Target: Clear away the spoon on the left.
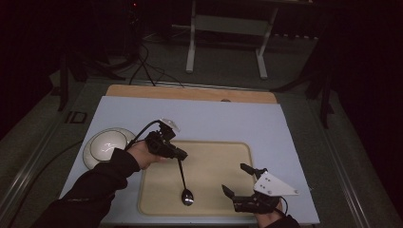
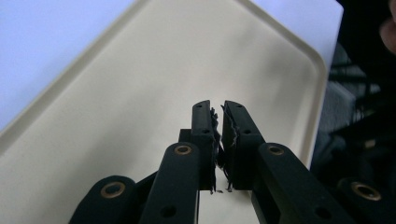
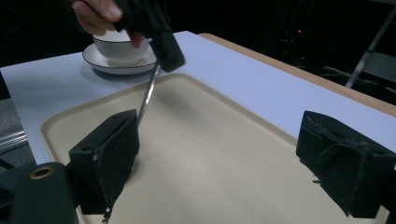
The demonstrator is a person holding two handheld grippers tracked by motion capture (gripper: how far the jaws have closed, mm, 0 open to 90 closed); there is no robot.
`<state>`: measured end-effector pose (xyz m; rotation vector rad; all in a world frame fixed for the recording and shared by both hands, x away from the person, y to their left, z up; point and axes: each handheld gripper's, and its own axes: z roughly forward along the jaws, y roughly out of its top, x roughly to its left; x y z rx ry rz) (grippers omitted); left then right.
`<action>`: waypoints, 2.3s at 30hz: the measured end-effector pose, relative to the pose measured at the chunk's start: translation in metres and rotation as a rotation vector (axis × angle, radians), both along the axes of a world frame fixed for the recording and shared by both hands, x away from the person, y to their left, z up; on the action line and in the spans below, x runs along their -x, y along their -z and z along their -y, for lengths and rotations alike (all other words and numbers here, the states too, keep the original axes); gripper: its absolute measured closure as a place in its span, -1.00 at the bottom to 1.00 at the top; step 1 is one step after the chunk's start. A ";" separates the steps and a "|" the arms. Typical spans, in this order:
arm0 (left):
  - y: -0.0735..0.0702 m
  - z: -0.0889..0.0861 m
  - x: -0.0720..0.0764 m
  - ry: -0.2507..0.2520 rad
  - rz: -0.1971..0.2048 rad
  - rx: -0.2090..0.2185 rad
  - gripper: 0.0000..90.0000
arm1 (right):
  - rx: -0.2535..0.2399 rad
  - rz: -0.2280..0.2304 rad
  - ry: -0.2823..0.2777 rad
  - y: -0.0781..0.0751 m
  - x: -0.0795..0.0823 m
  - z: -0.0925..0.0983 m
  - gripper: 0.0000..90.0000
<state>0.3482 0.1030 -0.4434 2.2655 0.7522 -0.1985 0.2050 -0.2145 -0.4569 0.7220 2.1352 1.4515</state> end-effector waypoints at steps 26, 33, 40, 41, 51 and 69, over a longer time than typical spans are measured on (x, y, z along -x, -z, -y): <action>0.064 0.022 -0.028 -0.218 -0.007 0.048 0.78 | -0.012 -0.003 0.003 0.000 -0.002 0.002 -0.70; 0.074 0.026 -0.030 -0.250 -0.002 0.032 0.75 | -0.012 -0.006 0.003 0.001 -0.002 0.002 -0.70; 0.081 0.029 -0.030 -0.296 0.019 0.010 0.69 | -0.011 -0.007 0.000 0.001 -0.002 0.002 -0.70; 0.082 0.029 -0.030 -0.304 0.020 0.005 0.69 | -0.011 -0.007 0.000 0.001 -0.002 0.002 -0.70; 0.087 0.030 -0.031 -0.336 0.047 -0.007 0.65 | -0.010 -0.011 -0.003 0.001 -0.002 0.001 -0.70; 0.070 0.030 -0.020 -0.359 0.128 -0.033 0.26 | -0.018 -0.008 0.006 0.001 -0.002 0.003 -0.70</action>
